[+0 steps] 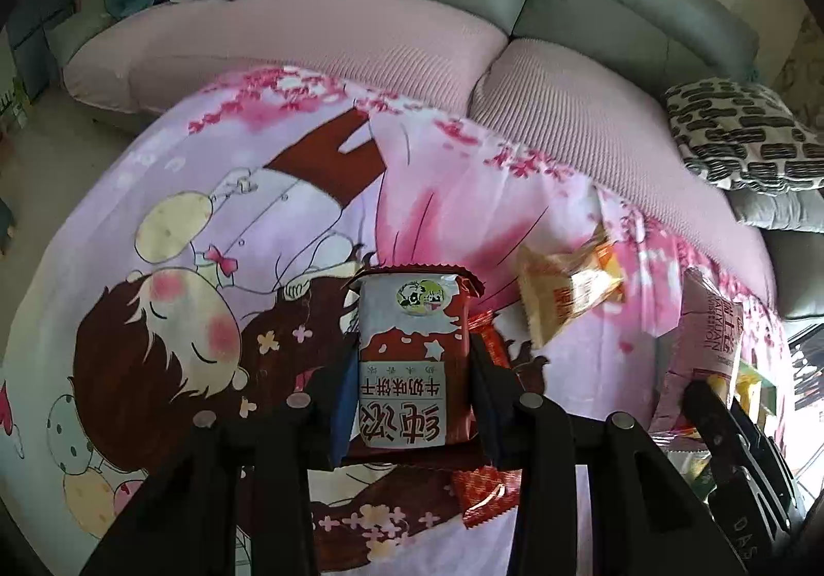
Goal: Organize snacks
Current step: 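Carry the milk biscuit pack with the left tool while the right tool carries the purple bag over the tray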
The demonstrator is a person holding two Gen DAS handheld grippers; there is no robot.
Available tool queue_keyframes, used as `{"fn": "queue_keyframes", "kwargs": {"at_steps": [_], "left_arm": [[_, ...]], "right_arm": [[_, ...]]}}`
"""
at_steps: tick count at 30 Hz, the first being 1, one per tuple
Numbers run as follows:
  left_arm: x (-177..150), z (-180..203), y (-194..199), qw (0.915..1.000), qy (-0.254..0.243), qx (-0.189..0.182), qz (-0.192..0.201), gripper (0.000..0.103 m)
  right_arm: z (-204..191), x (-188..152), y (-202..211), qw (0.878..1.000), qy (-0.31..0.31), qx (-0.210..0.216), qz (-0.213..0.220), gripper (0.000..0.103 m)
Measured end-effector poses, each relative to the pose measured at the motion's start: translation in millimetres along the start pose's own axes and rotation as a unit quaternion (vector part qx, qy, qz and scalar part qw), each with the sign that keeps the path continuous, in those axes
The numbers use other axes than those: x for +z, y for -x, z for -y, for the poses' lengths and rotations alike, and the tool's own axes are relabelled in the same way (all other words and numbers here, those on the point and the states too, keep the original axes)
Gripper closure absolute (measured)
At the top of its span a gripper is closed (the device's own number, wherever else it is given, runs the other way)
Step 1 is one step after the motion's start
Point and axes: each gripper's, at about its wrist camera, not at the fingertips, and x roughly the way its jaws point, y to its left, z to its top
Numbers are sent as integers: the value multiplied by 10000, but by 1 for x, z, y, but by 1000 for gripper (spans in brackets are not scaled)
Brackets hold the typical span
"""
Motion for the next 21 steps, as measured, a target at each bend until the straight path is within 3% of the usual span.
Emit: {"fn": "queue_keyframes", "kwargs": {"at_steps": [11,21], "left_arm": [[-11,35,19,9990,-309,-285,118,62],[-38,108,31,9901,-1180,-756,85,62]], "right_arm": [[25,-6,36,9990,-348,-88,254,67],[104,-12,82,9880,-1186,-765,626,67]]}}
